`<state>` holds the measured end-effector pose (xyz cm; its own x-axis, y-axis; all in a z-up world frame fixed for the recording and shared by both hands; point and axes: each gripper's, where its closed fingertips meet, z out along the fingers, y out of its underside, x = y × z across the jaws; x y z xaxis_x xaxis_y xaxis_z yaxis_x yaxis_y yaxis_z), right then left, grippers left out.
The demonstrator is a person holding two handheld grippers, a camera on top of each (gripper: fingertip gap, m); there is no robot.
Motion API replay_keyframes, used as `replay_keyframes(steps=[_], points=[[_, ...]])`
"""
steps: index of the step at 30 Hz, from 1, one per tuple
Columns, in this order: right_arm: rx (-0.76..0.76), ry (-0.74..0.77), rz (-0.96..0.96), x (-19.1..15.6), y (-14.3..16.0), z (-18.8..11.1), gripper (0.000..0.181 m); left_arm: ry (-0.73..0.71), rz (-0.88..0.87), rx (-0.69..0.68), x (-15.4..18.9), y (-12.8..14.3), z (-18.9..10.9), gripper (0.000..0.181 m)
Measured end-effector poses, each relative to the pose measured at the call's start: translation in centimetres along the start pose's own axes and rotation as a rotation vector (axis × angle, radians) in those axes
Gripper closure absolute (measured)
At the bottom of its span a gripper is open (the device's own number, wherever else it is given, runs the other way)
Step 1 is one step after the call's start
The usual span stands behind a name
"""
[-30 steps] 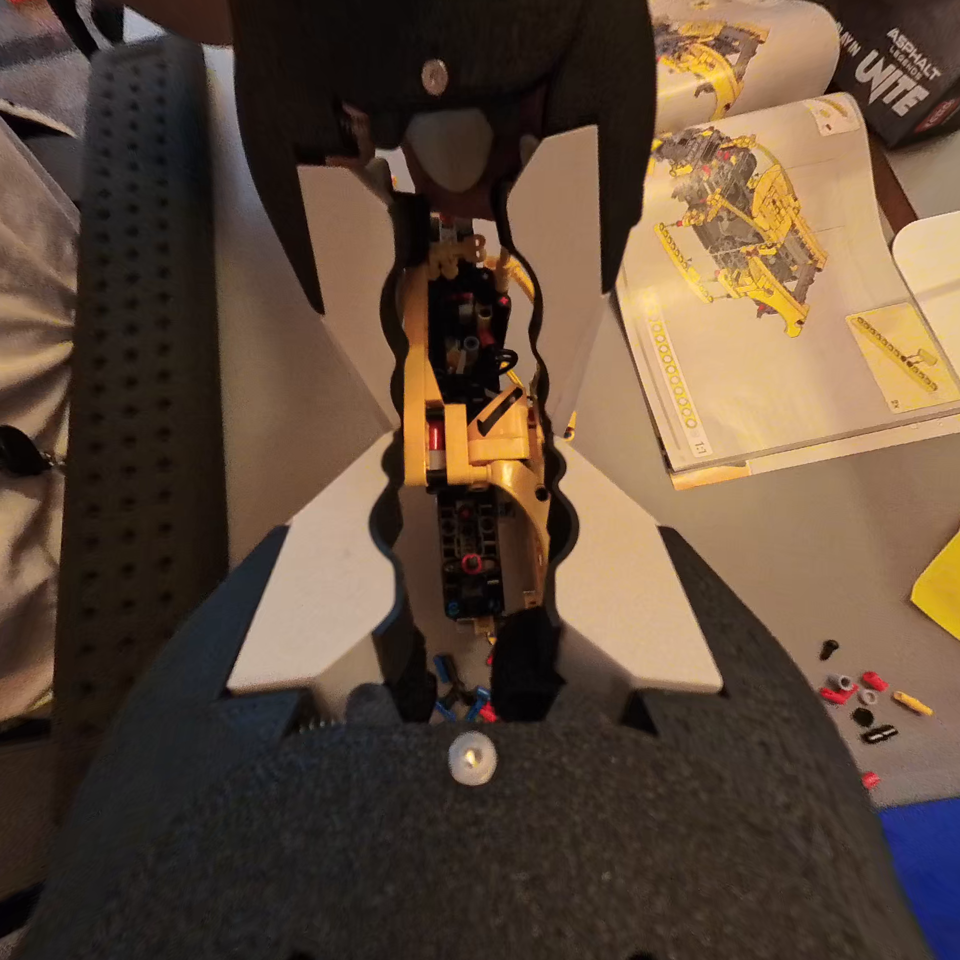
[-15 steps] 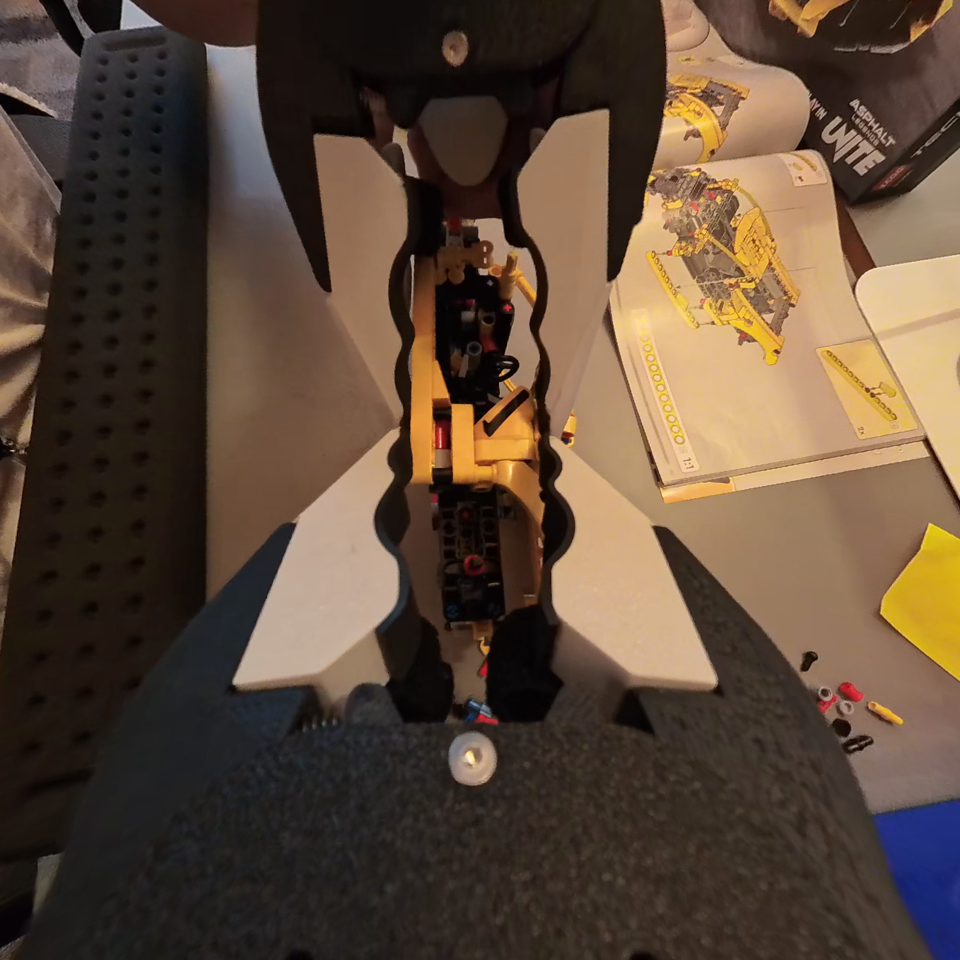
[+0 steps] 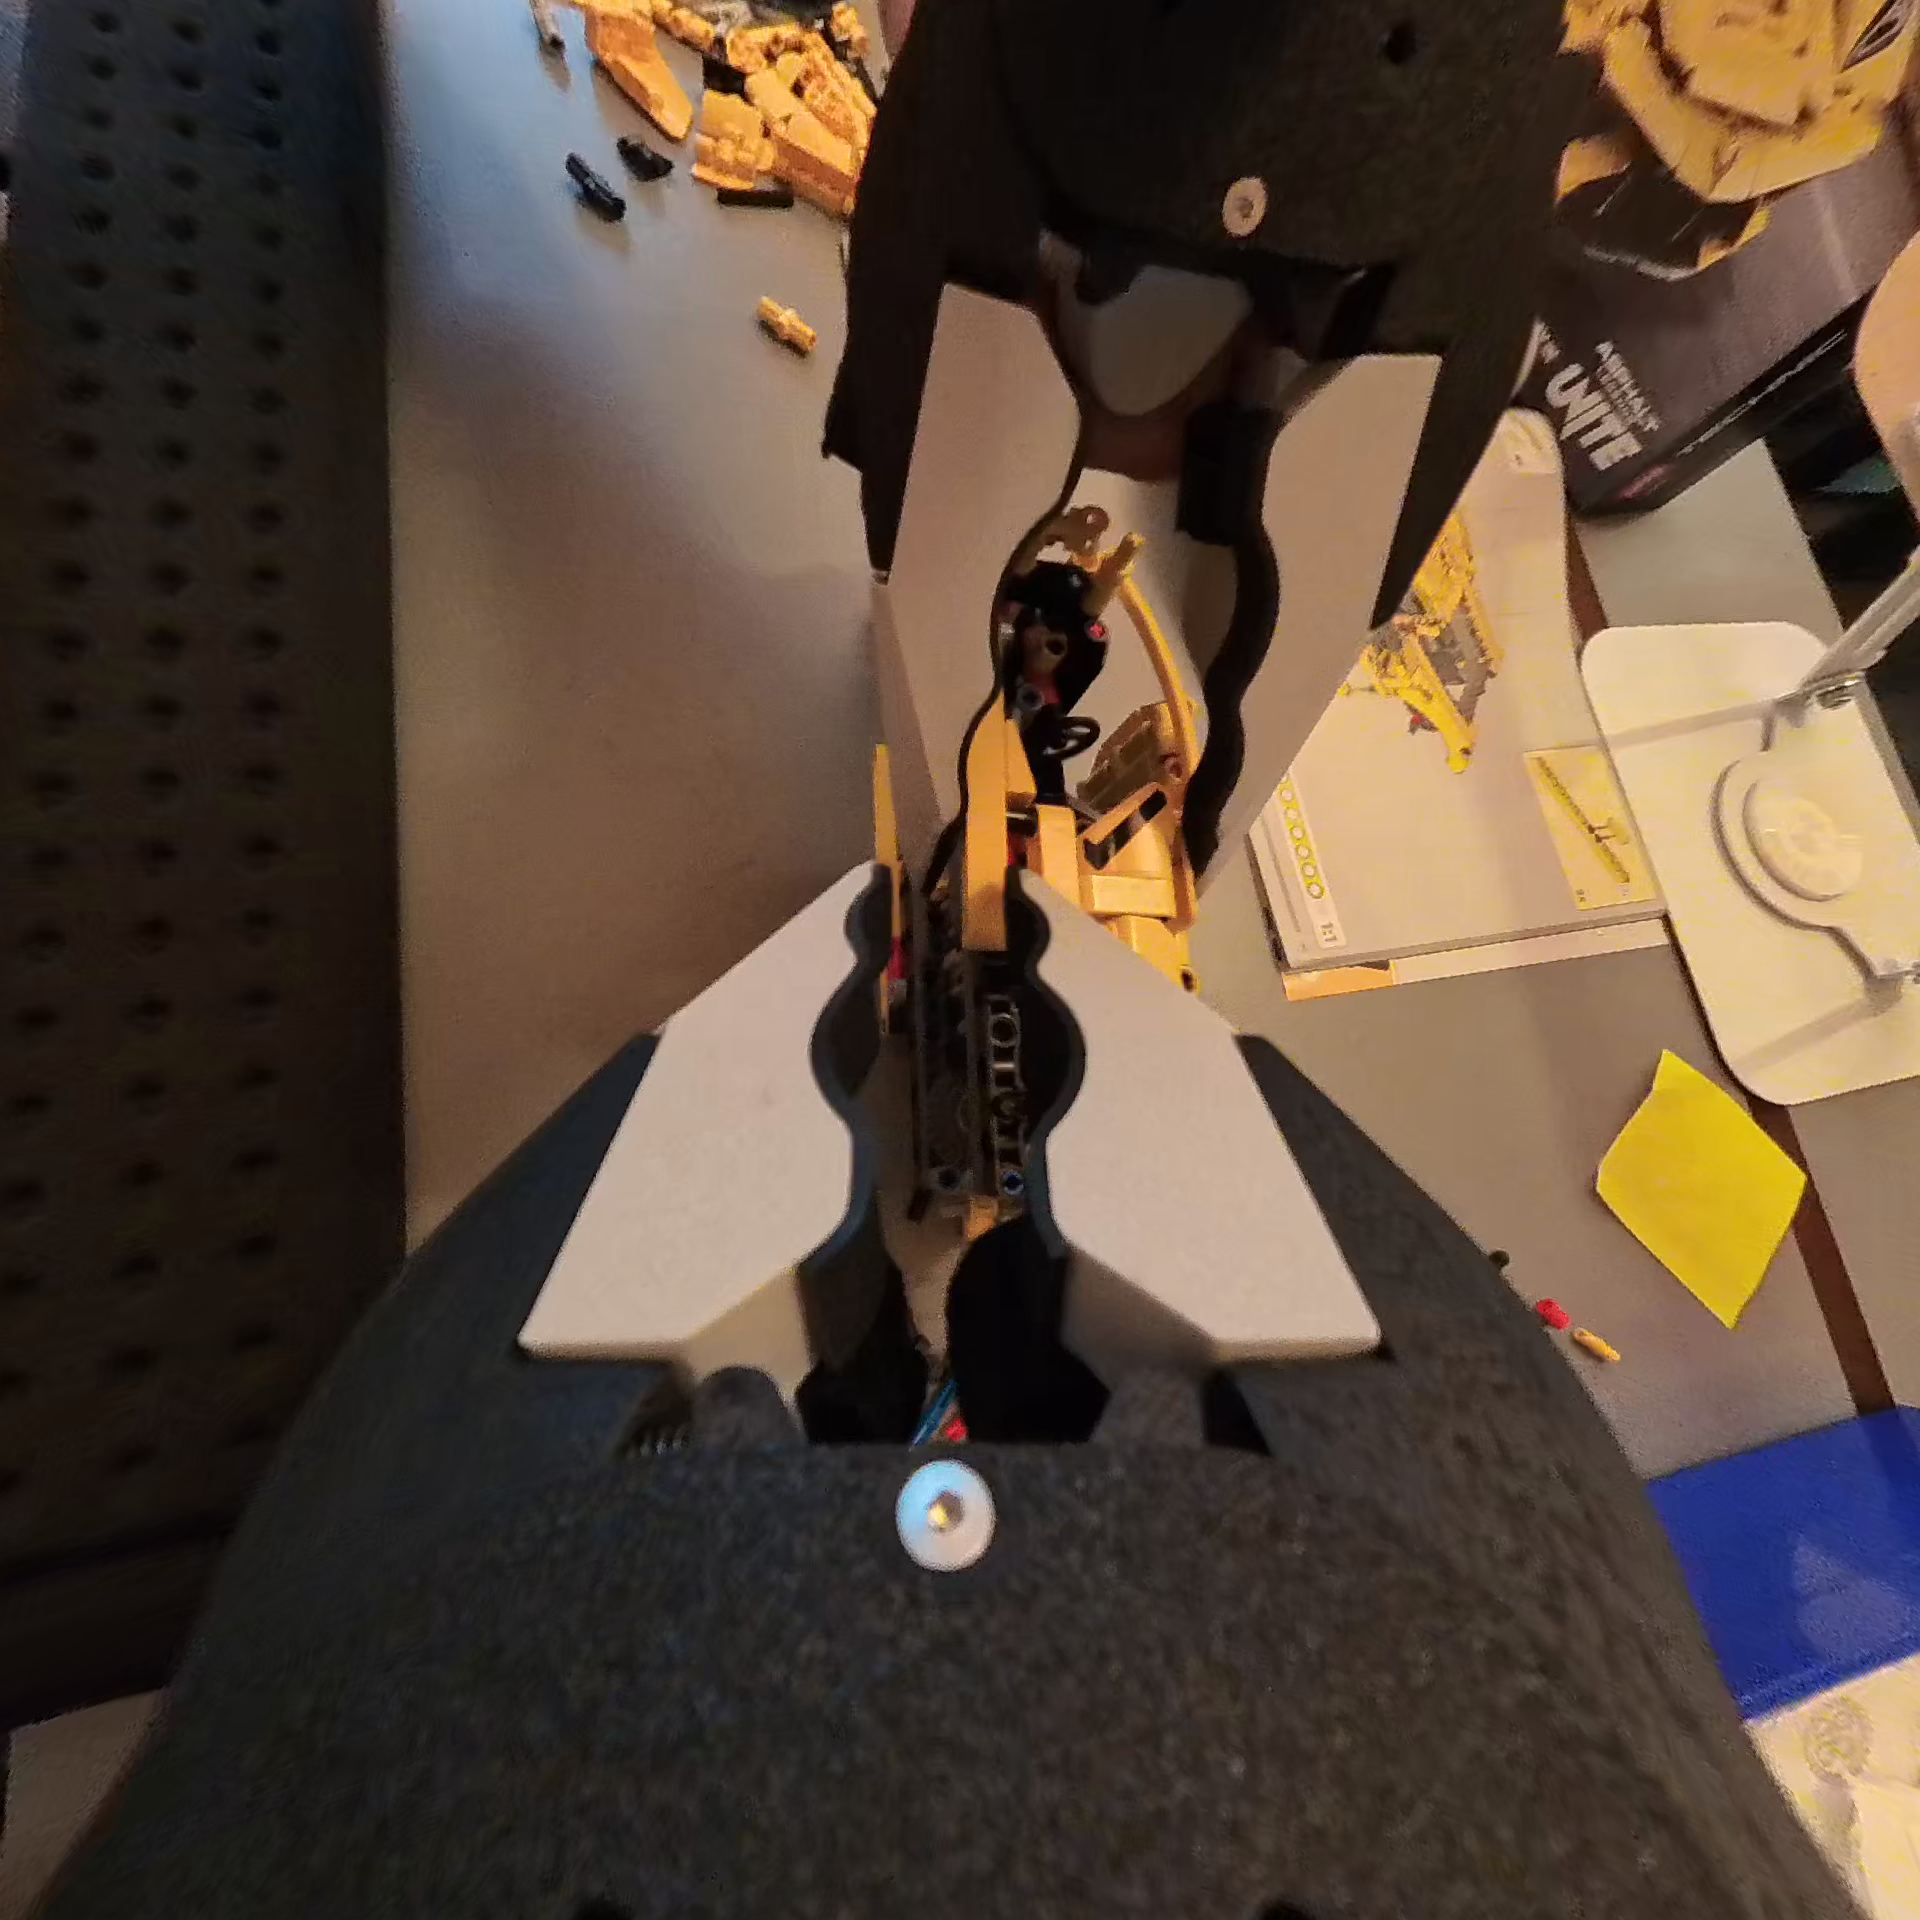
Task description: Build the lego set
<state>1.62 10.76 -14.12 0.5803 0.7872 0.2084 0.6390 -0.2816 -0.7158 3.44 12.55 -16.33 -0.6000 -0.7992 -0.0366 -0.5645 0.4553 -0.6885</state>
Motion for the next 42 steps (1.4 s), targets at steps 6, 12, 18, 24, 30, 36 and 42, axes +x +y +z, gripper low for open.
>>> replay_keyframes(steps=[6,12,18,24,30,36,42], points=[[-0.08,0.043,-0.083,0.4,0.6,0.8,0.174,-0.005,0.018,-0.004,0.2,0.0,0.0,0.124],[-0.078,-0.17,0.215,0.4,0.5,0.7,0.175,-0.053,0.058,-0.021,0.0,0.1,0.2,0.125],[-0.114,-0.165,0.24,0.4,0.5,0.6,0.175,-0.063,0.059,-0.024,0.0,0.1,0.2,0.126],[-0.038,0.072,-0.056,0.7,-0.3,1.0,0.175,-0.049,0.047,-0.025,0.0,0.1,0.2,0.125],[-0.051,-0.051,0.07,0.2,-0.2,1.0,0.175,-0.051,0.087,-0.025,0.4,0.1,0.2,0.124],[-0.082,-0.134,0.147,0.1,-0.2,1.1,0.175,-0.024,0.064,-0.004,0.6,0.1,0.1,0.125],[-0.056,-0.054,0.076,0.7,-0.3,1.1,0.174,-0.02,0.037,-0.003,0.2,0.1,0.0,0.127]])
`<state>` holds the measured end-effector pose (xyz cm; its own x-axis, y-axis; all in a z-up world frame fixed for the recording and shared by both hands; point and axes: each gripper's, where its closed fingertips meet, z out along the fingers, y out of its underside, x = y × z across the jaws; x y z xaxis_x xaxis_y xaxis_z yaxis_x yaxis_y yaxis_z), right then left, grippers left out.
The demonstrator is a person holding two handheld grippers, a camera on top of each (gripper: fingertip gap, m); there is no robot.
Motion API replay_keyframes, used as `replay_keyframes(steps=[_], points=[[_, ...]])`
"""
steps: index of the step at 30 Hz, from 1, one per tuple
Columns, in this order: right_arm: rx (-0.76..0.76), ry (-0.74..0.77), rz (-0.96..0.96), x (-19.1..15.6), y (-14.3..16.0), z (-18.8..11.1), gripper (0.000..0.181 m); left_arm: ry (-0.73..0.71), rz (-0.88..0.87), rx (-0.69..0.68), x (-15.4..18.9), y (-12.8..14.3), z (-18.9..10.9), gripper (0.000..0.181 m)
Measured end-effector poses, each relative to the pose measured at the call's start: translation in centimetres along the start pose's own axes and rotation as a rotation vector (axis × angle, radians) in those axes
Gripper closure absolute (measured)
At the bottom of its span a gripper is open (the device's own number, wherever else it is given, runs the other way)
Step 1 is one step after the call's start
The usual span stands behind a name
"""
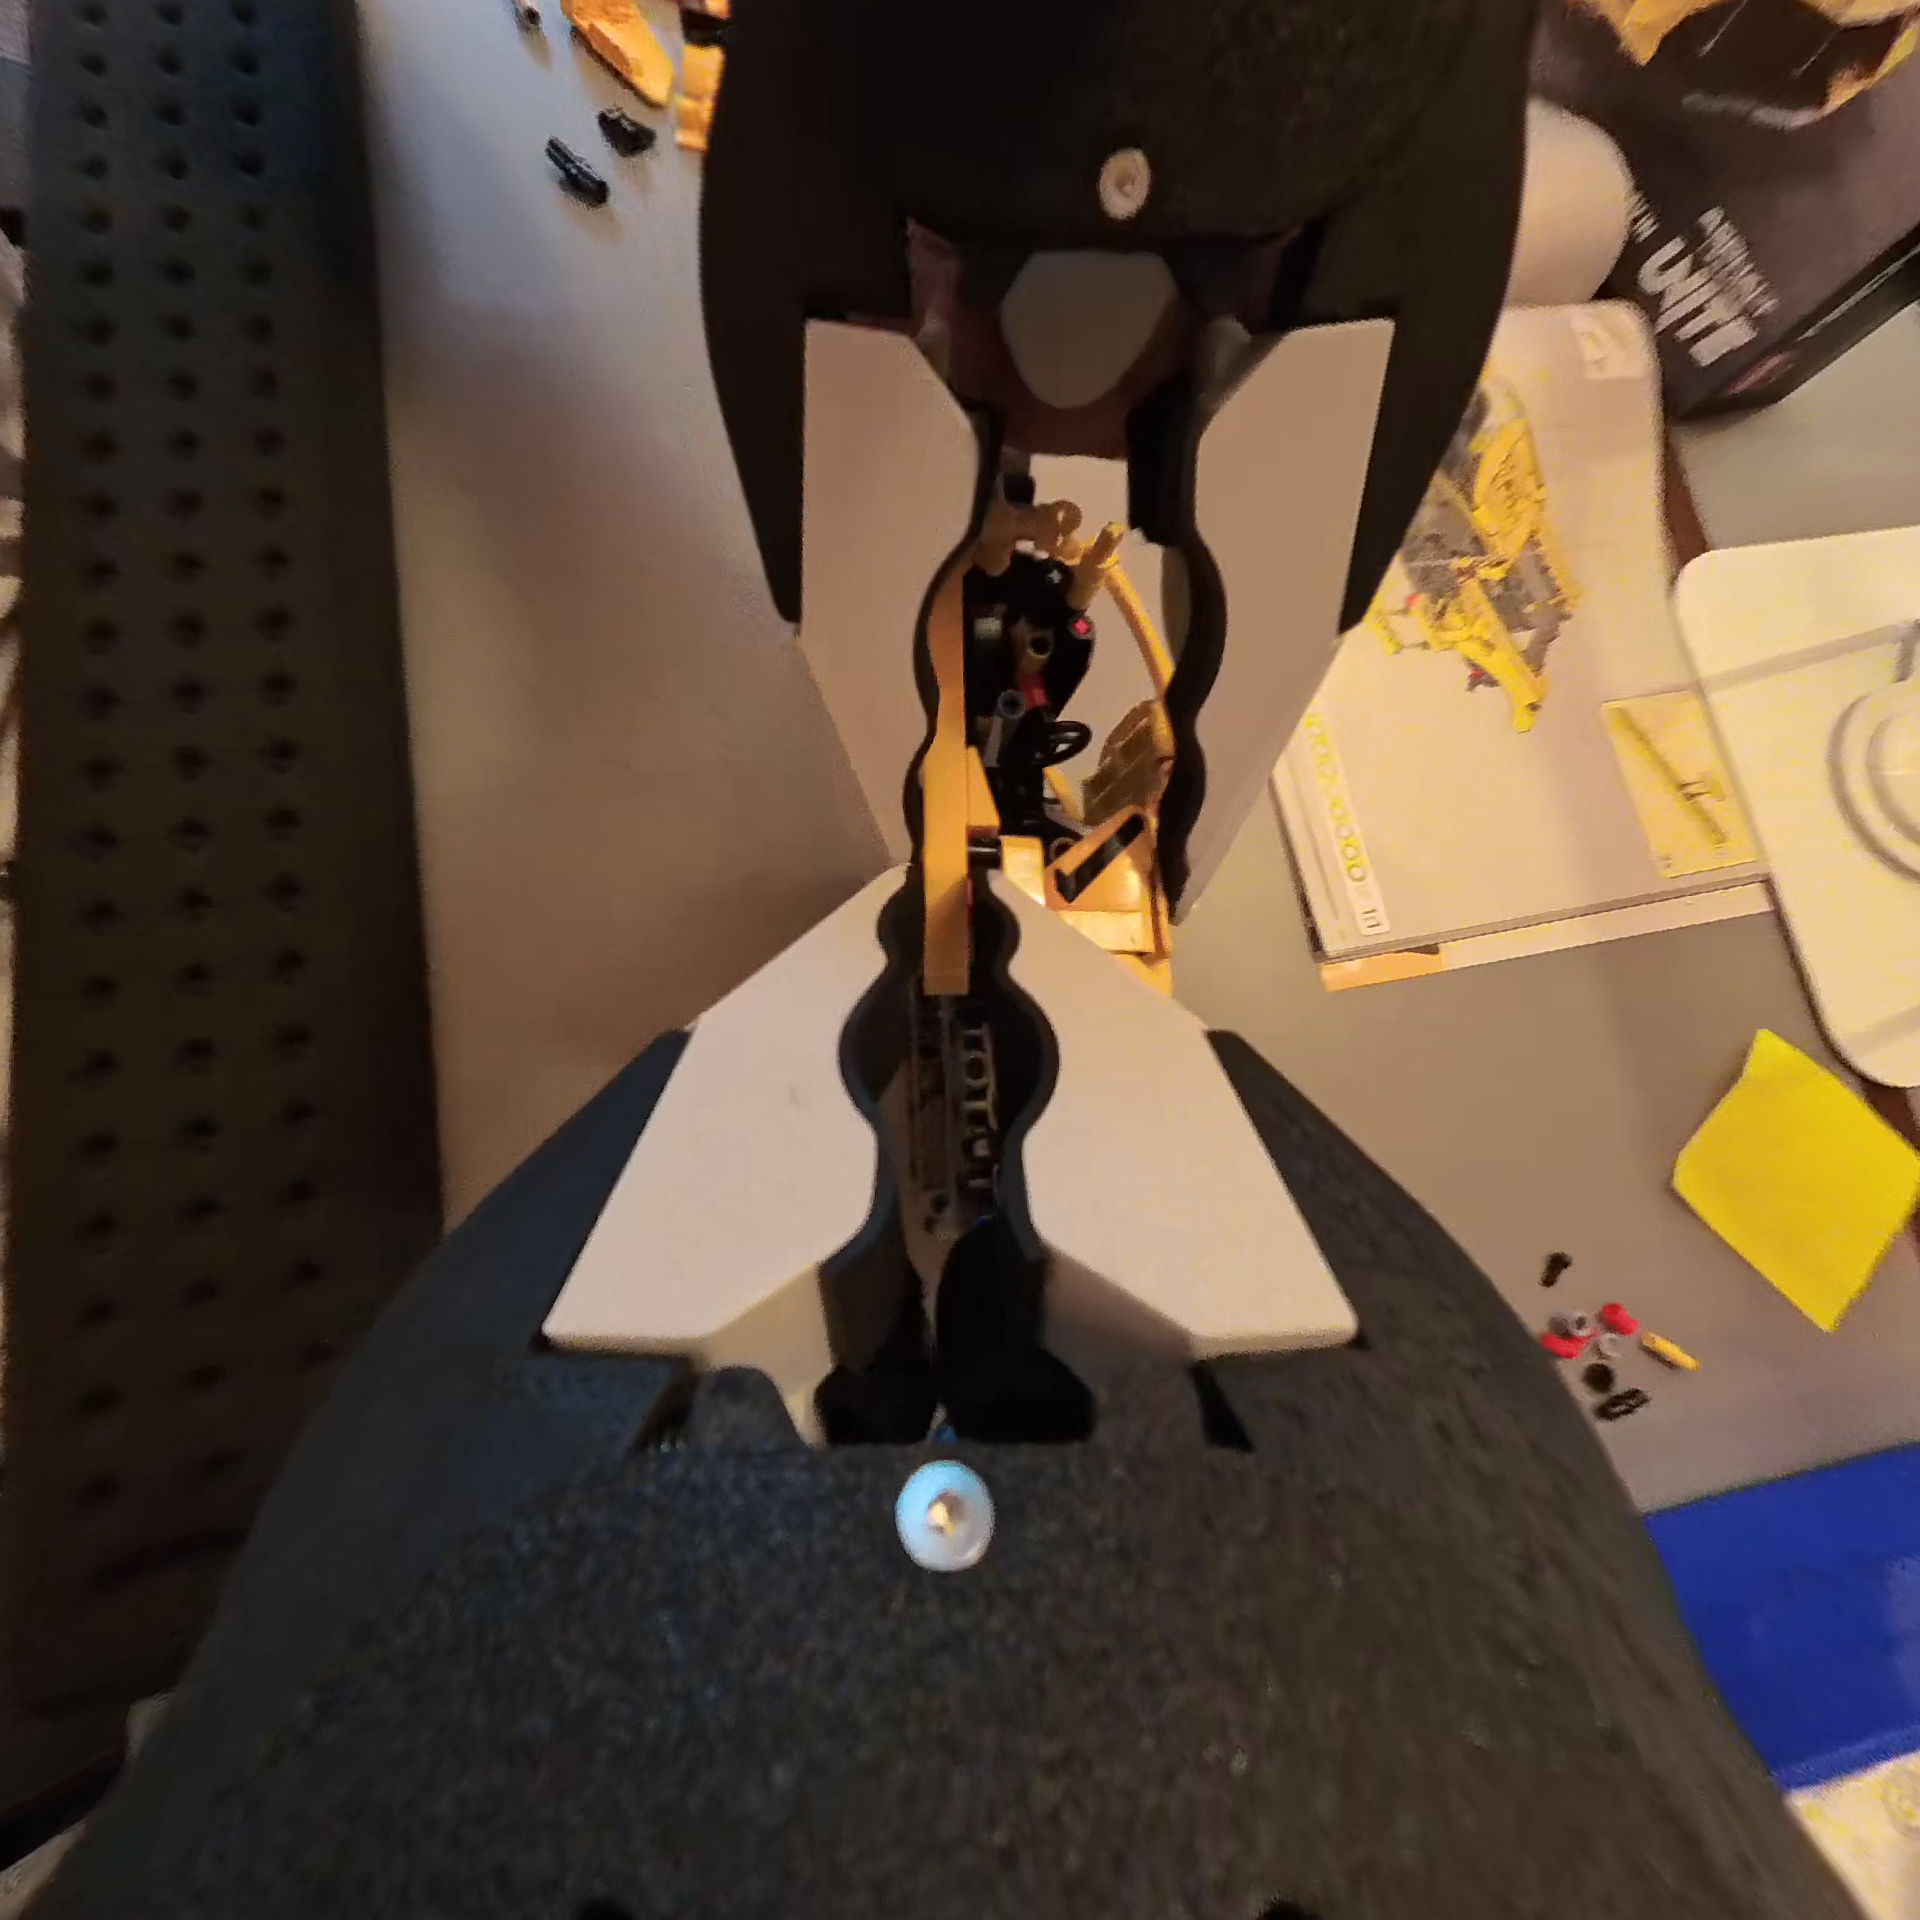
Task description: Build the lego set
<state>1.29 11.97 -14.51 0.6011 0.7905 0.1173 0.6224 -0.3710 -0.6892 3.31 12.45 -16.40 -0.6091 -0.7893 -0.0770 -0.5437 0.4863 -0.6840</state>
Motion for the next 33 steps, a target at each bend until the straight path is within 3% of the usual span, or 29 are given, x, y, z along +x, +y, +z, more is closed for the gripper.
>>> replay_keyframes(steps=[3,5,6,14,26,33], points=[[0.038,0.037,-0.036,-0.1,-0.1,-0.1,0.172,0.001,0.006,-0.003,0.1,0.0,0.0,0.127],[0.053,0.063,-0.027,0.2,-0.2,-0.2,0.146,0.004,0.009,-0.003,0.2,-0.1,0.1,0.127],[0.028,0.068,-0.031,0.3,0.1,-0.2,0.143,0.005,0.014,-0.003,0.3,-0.1,0.1,0.127],[-0.028,-0.045,0.031,-0.2,0.3,0.3,0.154,-0.001,0.017,-0.007,0.5,-0.1,0.2,0.127],[-0.051,-0.068,-0.007,-0.6,0.5,0.2,0.162,-0.005,0.052,-0.012,0.9,-0.1,0.2,0.129],[-0.021,-0.062,0.039,-0.9,0.4,0.1,0.154,-0.056,0.107,0.04,0.7,-0.6,-0.5,0.124]])
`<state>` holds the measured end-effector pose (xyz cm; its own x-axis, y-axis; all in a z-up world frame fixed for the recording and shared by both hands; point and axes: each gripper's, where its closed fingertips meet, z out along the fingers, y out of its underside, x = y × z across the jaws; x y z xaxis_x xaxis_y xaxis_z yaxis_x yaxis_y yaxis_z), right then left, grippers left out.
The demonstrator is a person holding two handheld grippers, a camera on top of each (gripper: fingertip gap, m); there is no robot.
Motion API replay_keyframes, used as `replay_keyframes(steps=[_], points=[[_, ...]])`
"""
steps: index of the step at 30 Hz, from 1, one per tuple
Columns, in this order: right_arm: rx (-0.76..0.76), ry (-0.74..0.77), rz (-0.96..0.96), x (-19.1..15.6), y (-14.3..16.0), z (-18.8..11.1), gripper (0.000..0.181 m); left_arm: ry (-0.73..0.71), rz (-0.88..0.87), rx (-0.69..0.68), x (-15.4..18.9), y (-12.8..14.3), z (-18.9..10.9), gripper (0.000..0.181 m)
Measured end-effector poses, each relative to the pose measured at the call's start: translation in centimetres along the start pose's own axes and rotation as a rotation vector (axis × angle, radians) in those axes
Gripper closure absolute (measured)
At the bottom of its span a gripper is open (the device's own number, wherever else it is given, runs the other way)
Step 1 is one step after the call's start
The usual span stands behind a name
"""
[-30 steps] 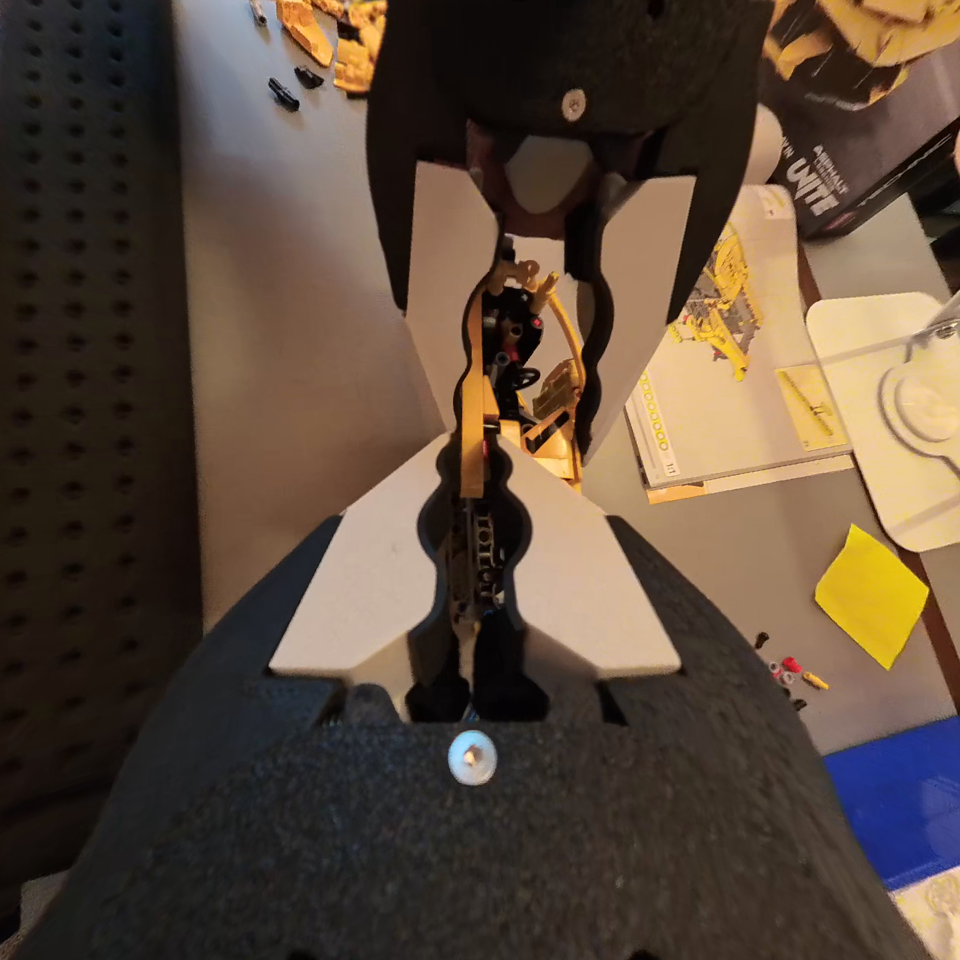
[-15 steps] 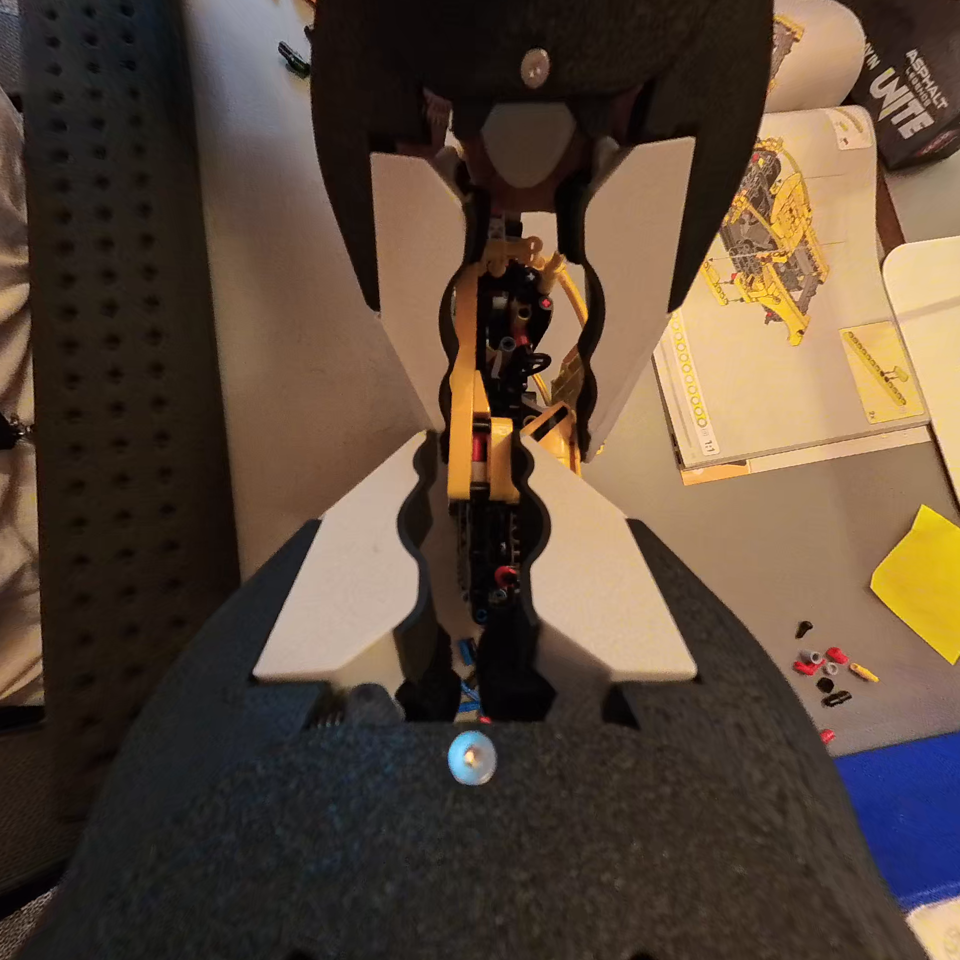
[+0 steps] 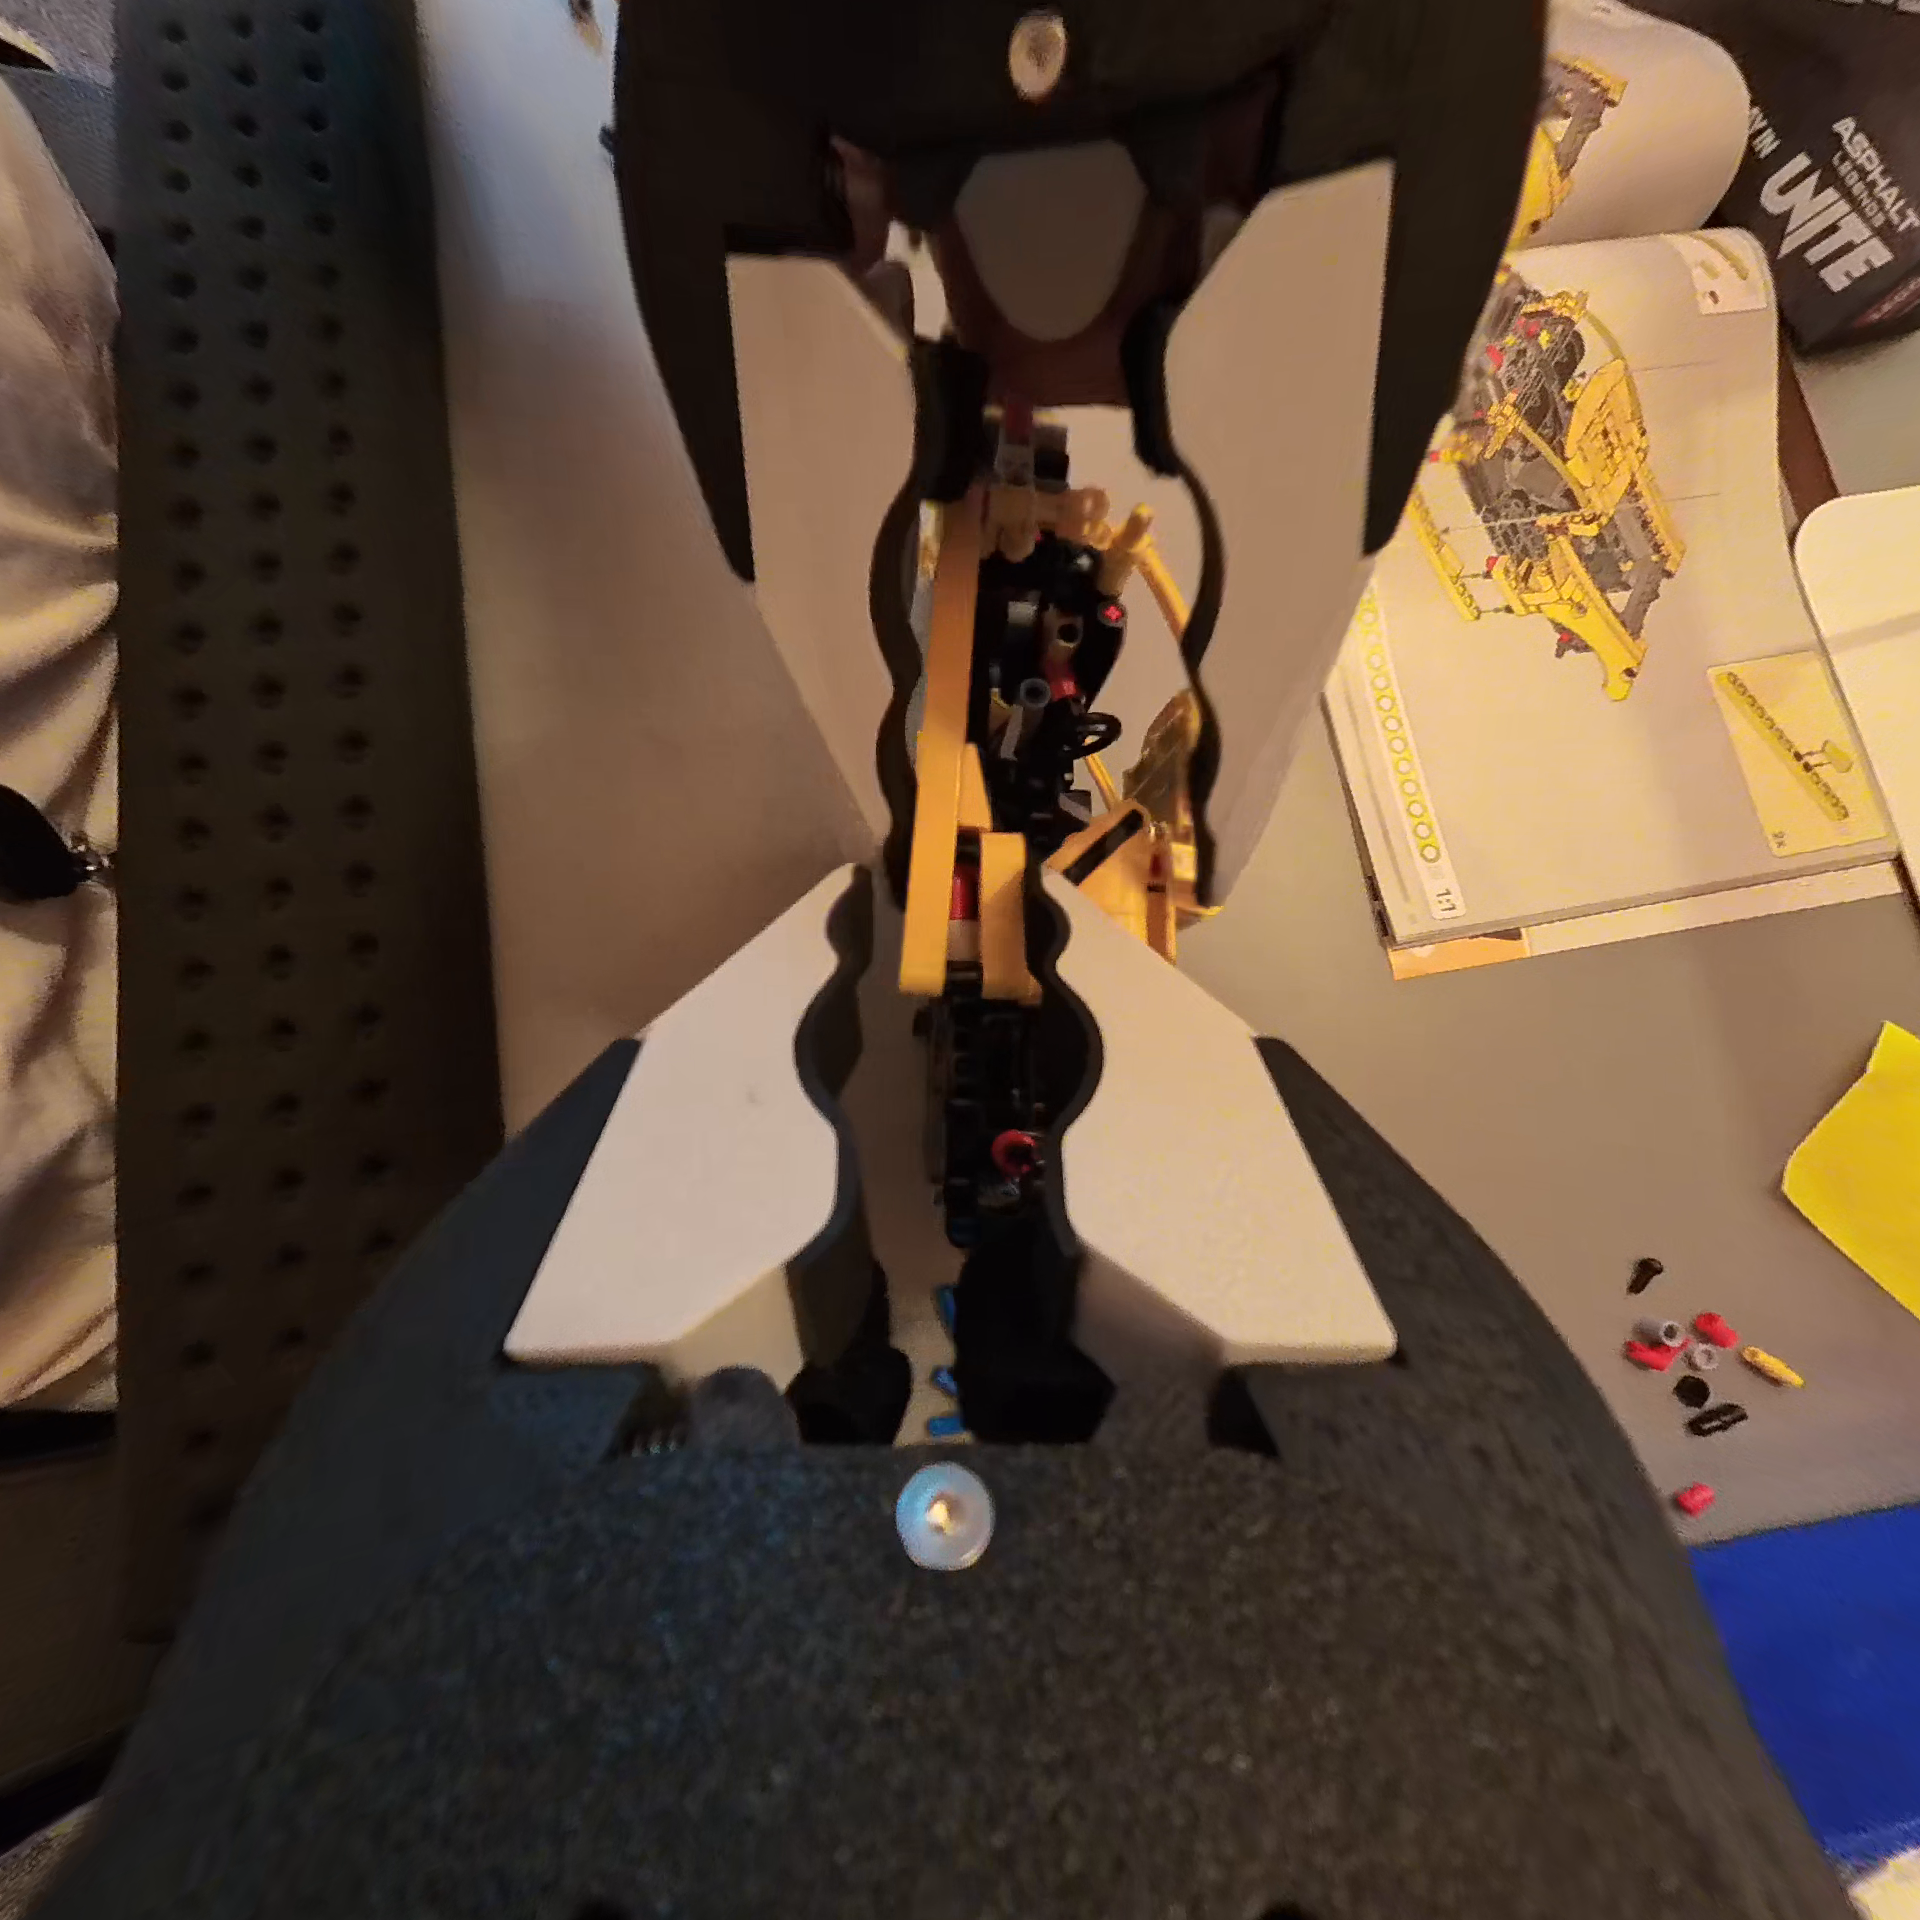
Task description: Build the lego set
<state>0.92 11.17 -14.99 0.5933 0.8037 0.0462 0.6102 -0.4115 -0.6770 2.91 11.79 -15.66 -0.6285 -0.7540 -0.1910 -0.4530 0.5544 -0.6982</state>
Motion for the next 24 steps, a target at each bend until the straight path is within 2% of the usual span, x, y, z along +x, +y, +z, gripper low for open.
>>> replay_keyframes(steps=[2,5,8,11,16,24], points=[[-0.02,0.022,-0.039,-0.1,0.1,0.0,0.15,-0.03,0.019,0.043,-0.2,-0.4,-0.9,0.124],[-0.068,0.063,-0.098,0.0,0.3,0.0,0.156,-0.051,0.021,0.068,-0.2,-0.5,-2.2,0.124],[-0.077,0.061,-0.103,0.3,0.3,0.0,0.16,-0.06,0.028,0.045,0.2,0.3,-2.9,0.136],[-0.086,0.04,-0.092,0.4,0.3,0.0,0.16,-0.042,0.02,-0.026,1.0,1.7,-2.8,0.153],[-0.084,0.035,-0.103,0.6,0.2,0.1,0.16,-0.063,0.023,-0.101,1.3,2.6,-1.8,0.166],[-0.035,-0.017,-0.047,0.5,0.0,0.1,0.161,-0.024,-0.011,-0.101,1.8,2.6,-2.0,0.172]])
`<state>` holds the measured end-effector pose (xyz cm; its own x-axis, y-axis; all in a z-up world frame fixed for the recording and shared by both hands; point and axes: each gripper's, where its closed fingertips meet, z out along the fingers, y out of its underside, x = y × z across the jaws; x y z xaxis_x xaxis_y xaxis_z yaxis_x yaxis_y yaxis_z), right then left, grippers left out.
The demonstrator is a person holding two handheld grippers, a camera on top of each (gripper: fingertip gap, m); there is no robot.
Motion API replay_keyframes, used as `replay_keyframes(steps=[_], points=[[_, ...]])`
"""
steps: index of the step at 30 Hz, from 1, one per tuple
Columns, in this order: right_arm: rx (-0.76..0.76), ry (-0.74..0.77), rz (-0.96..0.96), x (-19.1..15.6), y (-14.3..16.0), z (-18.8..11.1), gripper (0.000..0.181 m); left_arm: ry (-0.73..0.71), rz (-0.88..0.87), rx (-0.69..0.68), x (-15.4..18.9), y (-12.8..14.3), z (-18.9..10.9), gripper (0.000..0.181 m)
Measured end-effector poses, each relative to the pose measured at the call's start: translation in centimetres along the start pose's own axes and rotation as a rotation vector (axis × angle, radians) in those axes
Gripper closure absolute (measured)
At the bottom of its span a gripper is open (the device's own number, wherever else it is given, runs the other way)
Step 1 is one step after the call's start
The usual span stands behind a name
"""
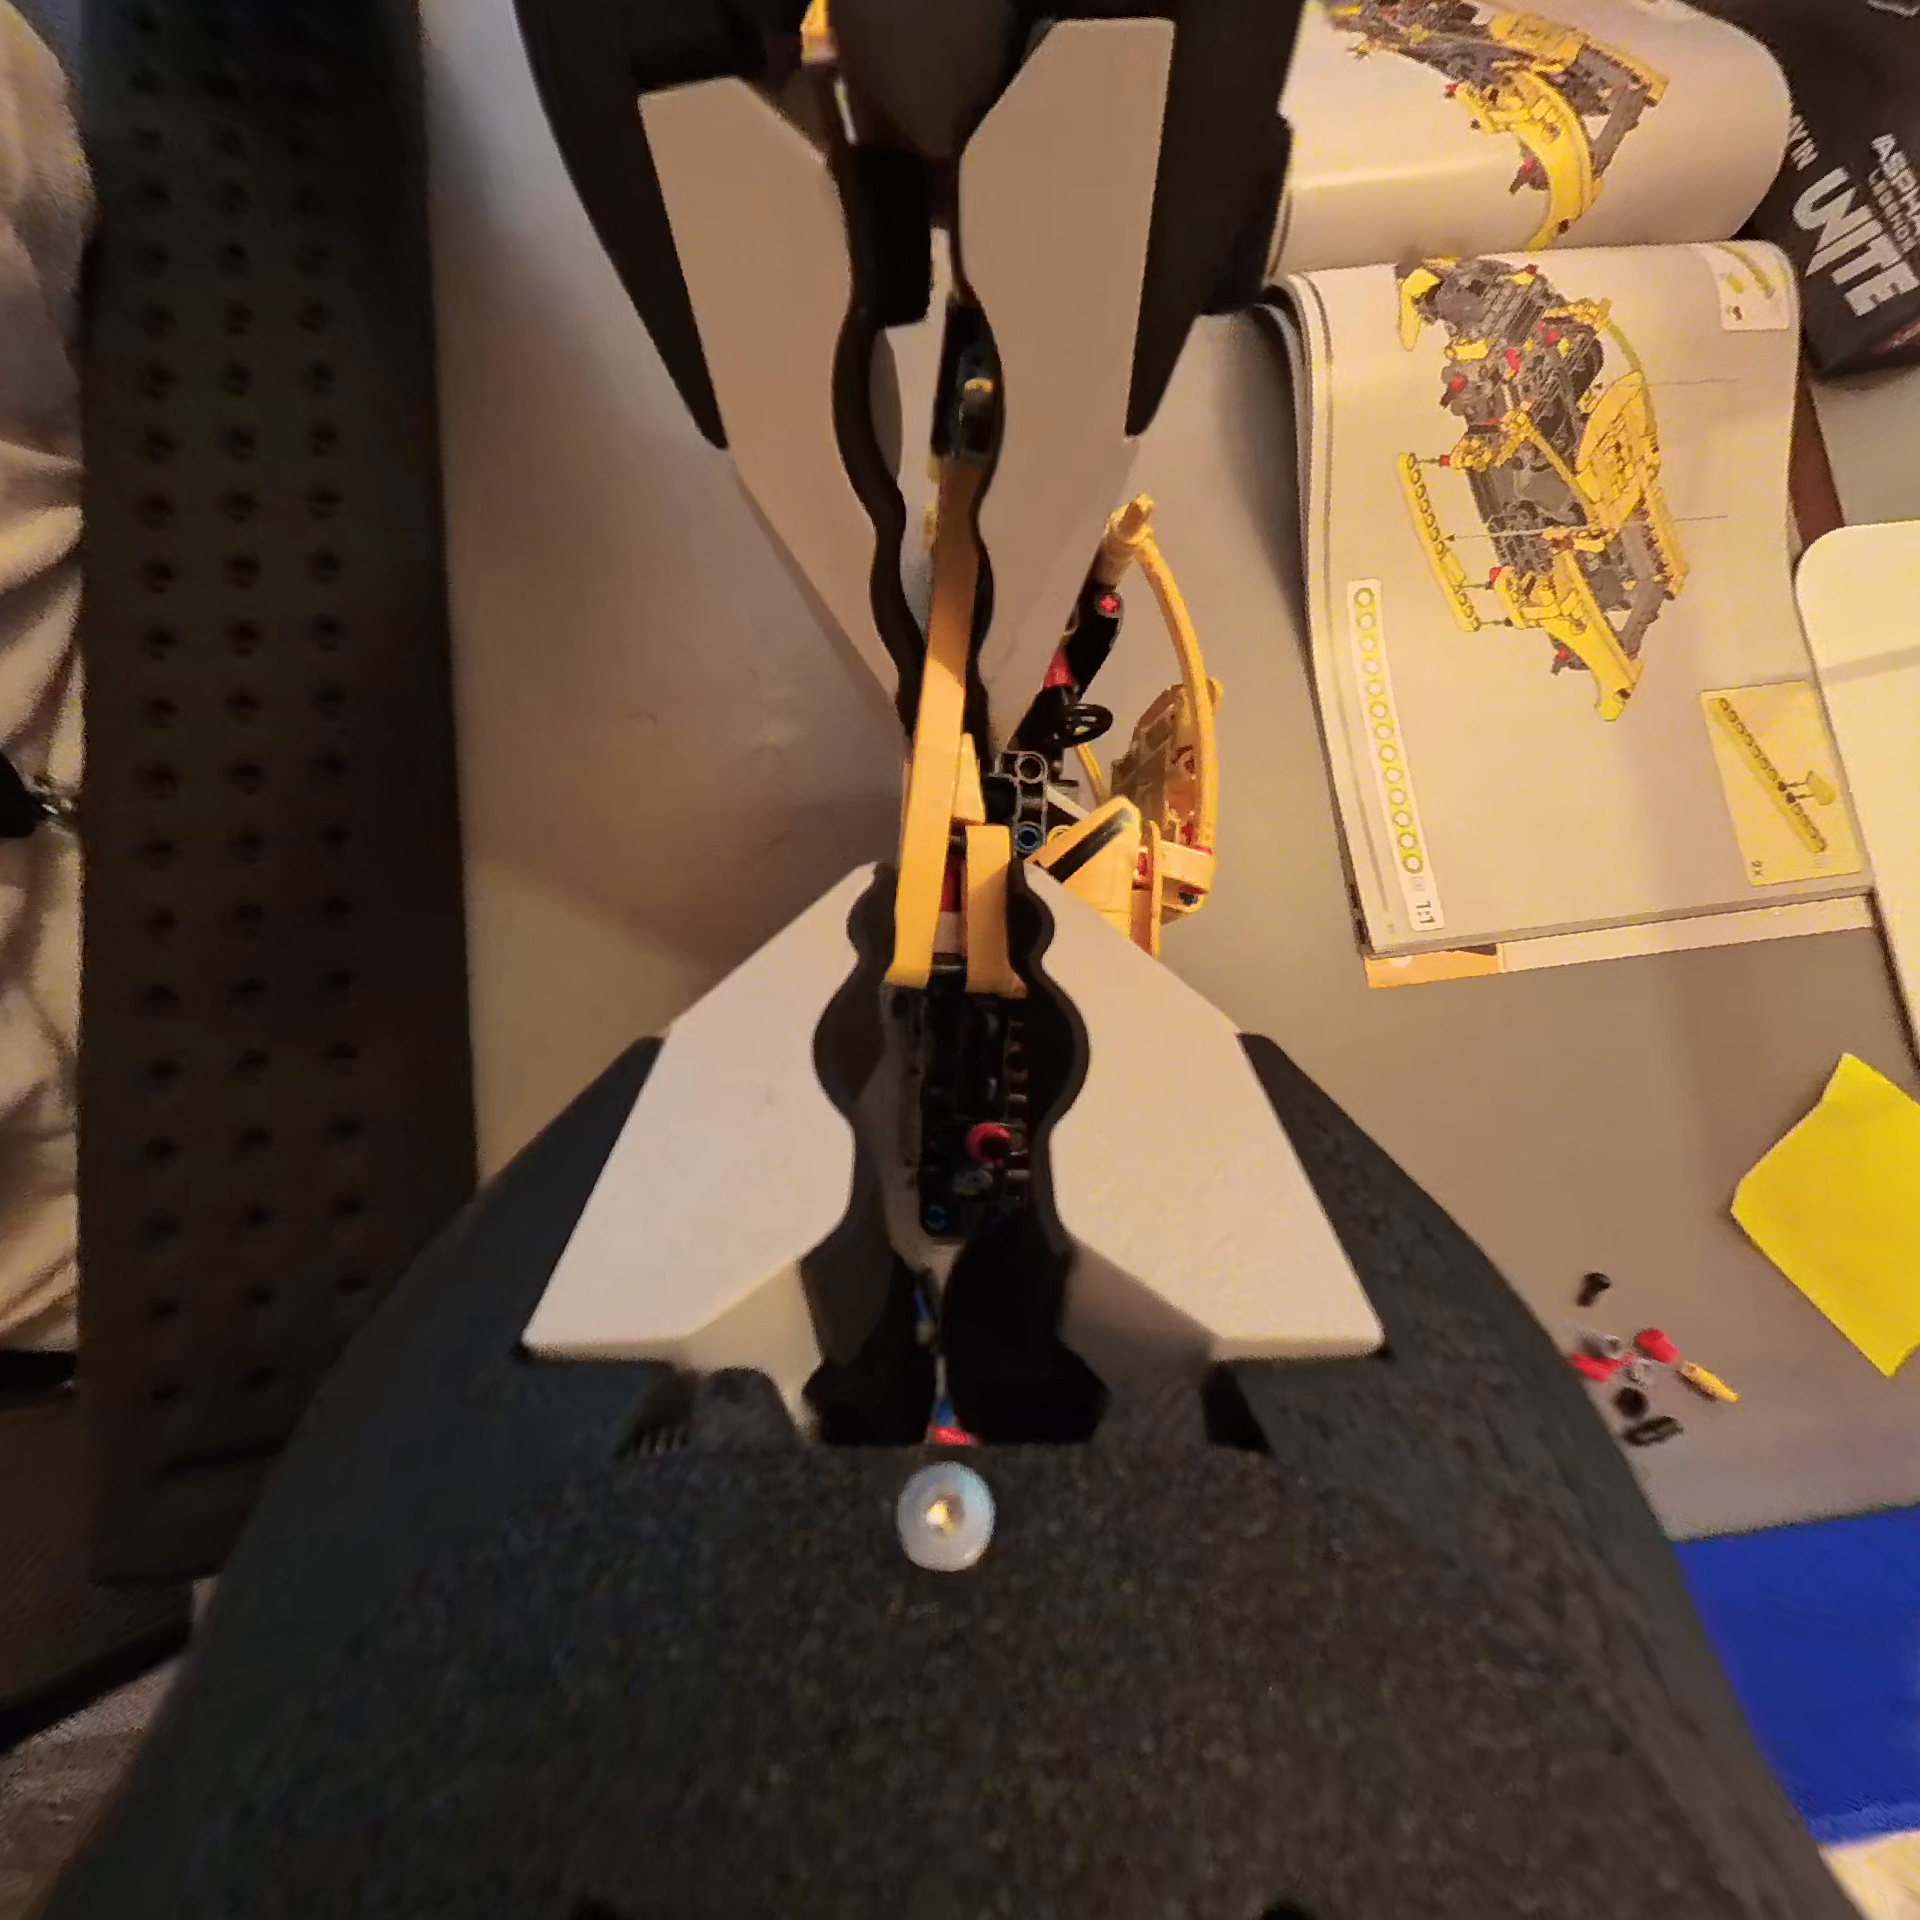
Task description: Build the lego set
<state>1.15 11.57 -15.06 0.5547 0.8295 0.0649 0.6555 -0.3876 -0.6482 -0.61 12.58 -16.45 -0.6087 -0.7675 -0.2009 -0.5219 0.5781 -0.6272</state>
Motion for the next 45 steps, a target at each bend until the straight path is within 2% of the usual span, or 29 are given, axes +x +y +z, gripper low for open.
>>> replay_keyframes(steps=[3,6,9,10,13,16,20,30,36,39,42,44,45], points=[[0.038,0.029,0.035,-0.1,-0.2,-0.6,0.157,-0.002,-0.003,0.01,0.1,-0.3,0.1,0.172],[0.008,0.12,0.069,0.7,1.0,-1.6,0.144,-0.012,-0.023,0.014,-0.2,-0.3,0.1,0.172],[0.029,0.117,0.093,0.9,1.1,-1.5,0.123,-0.008,-0.019,0.018,-0.1,-0.3,0.1,0.172],[0.003,0.135,0.082,1.1,1.5,-1.5,0.12,-0.006,-0.015,0.017,-0.1,-0.3,0.1,0.172],[-0.038,0.137,0.059,1.3,1.6,-1.2,0.12,-0.008,-0.019,0.017,-0.1,-0.3,0.1,0.172],[-0.085,0.112,0.059,1.4,1.8,-0.6,0.132,-0.011,-0.02,0.015,0.0,-0.3,0.1,0.172],[-0.144,0.116,0.032,1.6,1.9,-0.6,0.133,-0.015,-0.035,0.012,-0.1,-0.4,0.1,0.172],[-0.131,0.164,-0.026,1.5,2.0,-0.7,0.135,0.001,-0.06,0.007,0.0,-0.4,0.2,0.172],[-0.061,0.14,-0.002,1.6,2.0,-0.8,0.135,-0.056,-0.025,0.004,0.0,-0.5,0.4,0.173],[-0.03,0.121,0.081,1.7,1.9,-0.8,0.134,-0.083,-0.006,0.013,-0.1,-0.5,0.3,0.172],[-0.005,0.187,0.146,1.7,1.9,-1.2,0.132,-0.12,0.027,0.021,-0.1,-0.7,0.4,0.172],[0.102,0.252,0.22,1.3,1.1,-2.4,0.123,-0.161,0.059,0.023,-0.1,-0.7,0.4,0.172],[0.171,0.279,0.291,1.1,0.9,-3.2,0.126,-0.164,0.057,0.018,0.0,-0.7,0.4,0.172]])
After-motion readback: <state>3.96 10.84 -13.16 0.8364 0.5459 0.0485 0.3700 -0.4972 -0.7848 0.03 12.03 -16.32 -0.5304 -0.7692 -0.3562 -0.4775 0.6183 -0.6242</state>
